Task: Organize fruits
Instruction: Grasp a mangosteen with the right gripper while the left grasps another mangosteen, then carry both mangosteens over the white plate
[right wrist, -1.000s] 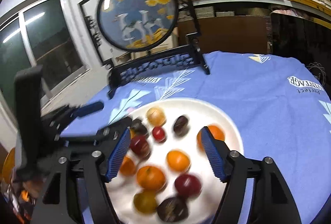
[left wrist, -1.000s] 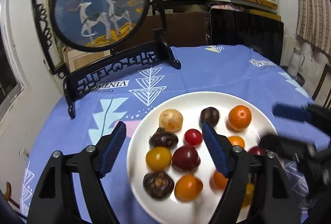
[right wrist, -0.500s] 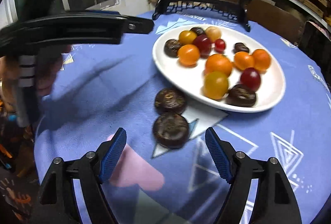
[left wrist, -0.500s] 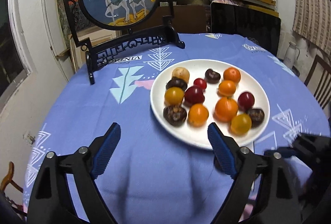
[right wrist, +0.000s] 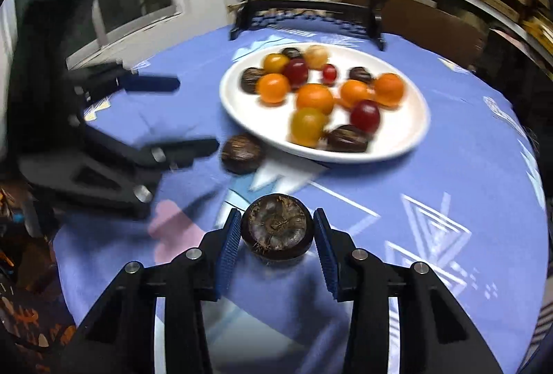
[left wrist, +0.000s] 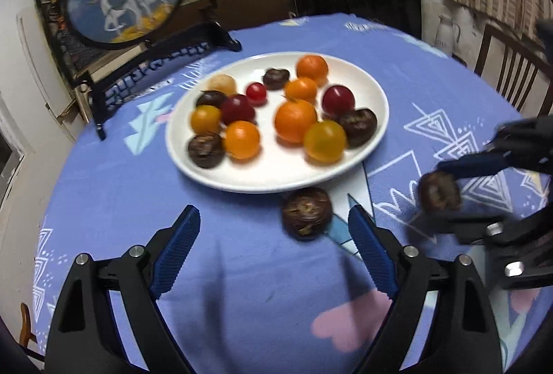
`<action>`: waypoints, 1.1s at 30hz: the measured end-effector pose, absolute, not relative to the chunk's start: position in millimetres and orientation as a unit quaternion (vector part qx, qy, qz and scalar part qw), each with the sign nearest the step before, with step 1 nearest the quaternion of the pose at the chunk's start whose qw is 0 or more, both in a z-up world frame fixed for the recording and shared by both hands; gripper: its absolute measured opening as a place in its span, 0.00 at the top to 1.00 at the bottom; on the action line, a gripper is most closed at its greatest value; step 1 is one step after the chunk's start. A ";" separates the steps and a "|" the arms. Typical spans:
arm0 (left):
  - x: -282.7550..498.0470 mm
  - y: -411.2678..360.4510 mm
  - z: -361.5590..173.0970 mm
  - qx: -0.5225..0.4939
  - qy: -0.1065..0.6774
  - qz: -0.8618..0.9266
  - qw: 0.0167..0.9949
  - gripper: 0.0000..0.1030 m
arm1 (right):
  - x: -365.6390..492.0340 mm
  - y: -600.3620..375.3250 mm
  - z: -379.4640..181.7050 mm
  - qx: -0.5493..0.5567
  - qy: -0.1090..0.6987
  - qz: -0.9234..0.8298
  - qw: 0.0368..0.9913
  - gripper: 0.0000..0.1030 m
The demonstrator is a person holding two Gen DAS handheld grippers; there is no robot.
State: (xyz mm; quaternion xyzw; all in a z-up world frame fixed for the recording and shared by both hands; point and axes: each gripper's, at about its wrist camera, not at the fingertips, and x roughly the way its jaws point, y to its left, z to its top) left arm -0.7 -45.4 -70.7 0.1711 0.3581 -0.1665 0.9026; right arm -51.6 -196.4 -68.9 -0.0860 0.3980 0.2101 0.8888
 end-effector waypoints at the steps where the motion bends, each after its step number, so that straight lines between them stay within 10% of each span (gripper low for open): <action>1: 5.0 -50.5 -75.8 0.170 0.366 -0.166 0.900 0.18 | -53.7 -202.0 -69.0 -0.082 0.398 0.208 0.889 0.58; 7: 32.2 -59.3 -91.5 0.155 0.405 -0.159 0.887 0.32 | -47.7 -208.9 -76.3 -0.065 0.402 0.212 0.888 0.58; 10: 35.1 -57.5 -95.7 0.136 0.428 -0.184 0.874 0.61 | -48.0 -206.2 -79.3 -0.063 0.402 0.215 0.888 0.58; 33: 3.5 -37.4 -20.5 0.146 0.330 -0.138 0.922 0.61 | -57.5 -187.7 -37.0 -0.050 0.348 0.242 0.904 0.58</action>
